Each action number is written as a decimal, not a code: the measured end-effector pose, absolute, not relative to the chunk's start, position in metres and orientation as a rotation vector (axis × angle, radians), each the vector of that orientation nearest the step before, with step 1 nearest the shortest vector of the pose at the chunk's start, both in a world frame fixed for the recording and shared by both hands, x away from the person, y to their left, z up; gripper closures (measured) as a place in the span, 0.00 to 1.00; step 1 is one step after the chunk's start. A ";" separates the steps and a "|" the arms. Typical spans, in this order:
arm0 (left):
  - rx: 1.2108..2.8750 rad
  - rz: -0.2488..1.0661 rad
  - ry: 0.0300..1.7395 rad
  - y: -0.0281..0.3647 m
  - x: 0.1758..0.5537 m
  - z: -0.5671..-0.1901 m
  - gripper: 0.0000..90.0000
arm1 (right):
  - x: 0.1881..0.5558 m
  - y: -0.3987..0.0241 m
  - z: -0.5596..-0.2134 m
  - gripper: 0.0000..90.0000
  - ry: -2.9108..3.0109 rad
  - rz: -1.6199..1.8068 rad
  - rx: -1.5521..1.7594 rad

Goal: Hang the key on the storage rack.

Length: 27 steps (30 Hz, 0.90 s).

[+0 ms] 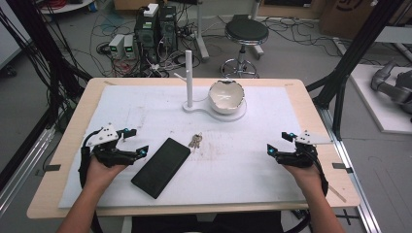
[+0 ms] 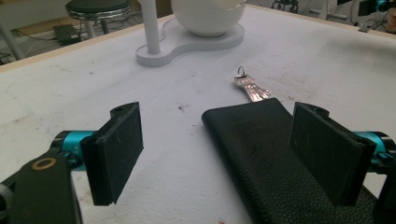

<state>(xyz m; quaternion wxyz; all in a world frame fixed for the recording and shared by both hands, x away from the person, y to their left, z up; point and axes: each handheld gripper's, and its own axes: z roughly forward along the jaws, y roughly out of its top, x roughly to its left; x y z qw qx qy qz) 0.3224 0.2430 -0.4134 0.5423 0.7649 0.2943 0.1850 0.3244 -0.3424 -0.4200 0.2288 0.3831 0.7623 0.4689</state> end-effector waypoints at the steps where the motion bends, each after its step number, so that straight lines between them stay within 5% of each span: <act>1: 1.816 0.439 0.699 0.243 0.322 -0.413 0.20 | 0.325 -0.342 -0.421 0.21 2.101 1.289 1.055; 27: 1.820 0.401 0.724 0.243 0.320 -0.411 0.20 | 0.328 -0.331 -0.422 0.21 2.141 1.277 1.042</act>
